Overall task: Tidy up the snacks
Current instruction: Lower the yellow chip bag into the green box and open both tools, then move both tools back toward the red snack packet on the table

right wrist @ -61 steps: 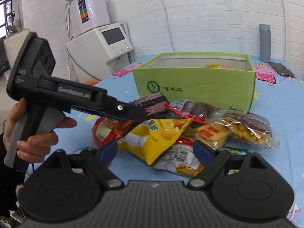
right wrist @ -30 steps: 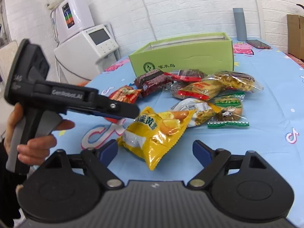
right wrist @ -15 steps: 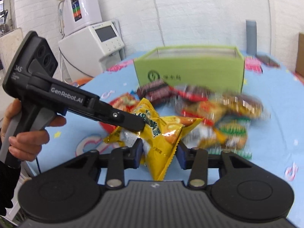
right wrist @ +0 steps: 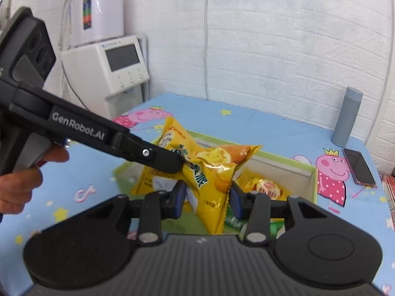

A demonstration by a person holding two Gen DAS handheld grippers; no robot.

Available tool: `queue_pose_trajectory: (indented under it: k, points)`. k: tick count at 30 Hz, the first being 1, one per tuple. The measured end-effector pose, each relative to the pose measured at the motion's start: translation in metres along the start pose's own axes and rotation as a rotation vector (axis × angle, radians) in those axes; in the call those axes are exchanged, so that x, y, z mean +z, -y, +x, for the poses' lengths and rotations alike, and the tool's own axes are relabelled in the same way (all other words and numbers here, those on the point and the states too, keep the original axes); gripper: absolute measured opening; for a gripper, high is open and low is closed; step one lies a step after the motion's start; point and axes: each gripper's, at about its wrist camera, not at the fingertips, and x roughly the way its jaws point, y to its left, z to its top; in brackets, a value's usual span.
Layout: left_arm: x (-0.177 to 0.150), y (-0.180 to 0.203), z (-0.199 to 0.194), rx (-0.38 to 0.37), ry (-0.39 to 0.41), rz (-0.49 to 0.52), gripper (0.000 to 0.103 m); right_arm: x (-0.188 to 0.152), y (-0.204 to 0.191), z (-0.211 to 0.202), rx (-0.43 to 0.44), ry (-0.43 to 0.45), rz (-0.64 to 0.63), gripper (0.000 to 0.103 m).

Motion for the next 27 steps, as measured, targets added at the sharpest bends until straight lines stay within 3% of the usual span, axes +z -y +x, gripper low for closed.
queue_pose_trajectory:
  k: [5, 7, 8, 9, 11, 13, 15, 18, 23, 27]
  points:
    - [0.014, -0.03, 0.057, 0.072, -0.071, -0.017, 0.013, 0.006, 0.021, 0.069, 0.003, -0.109, -0.012, 0.049]
    - [0.01, -0.038, 0.073, 0.095, -0.097, -0.021, 0.02, 0.0, 0.026, 0.092, 0.007, -0.162, -0.011, 0.054]
    - [0.005, -0.042, 0.078, 0.098, -0.107, -0.019, 0.033, -0.004, 0.028, 0.101, 0.016, -0.18, -0.01, 0.056]
    - [0.002, -0.044, 0.08, 0.096, -0.106, -0.019, 0.037, -0.007, 0.029, 0.106, 0.022, -0.19, -0.005, 0.061]
    - [-0.001, -0.044, 0.076, 0.083, -0.09, -0.023, 0.038, -0.01, 0.032, 0.107, 0.021, -0.187, 0.031, 0.066]
    - [-0.001, -0.04, 0.059, 0.055, -0.059, -0.035, 0.042, -0.01, 0.032, 0.094, 0.003, -0.154, 0.034, 0.075]
    - [-0.001, -0.028, 0.035, 0.041, -0.006, -0.019, 0.053, -0.009, 0.028, 0.066, -0.012, -0.091, 0.025, 0.087]
    - [-0.012, -0.011, -0.011, 0.037, 0.088, 0.007, 0.071, -0.015, 0.014, 0.011, -0.036, 0.017, 0.008, 0.09]
    - [-0.062, 0.002, -0.069, 0.023, 0.162, 0.012, 0.077, -0.061, -0.019, -0.068, -0.011, 0.11, 0.017, 0.093]
    - [-0.12, -0.004, -0.089, 0.088, 0.152, 0.004, 0.078, -0.113, -0.043, -0.091, 0.088, 0.076, 0.147, 0.093]
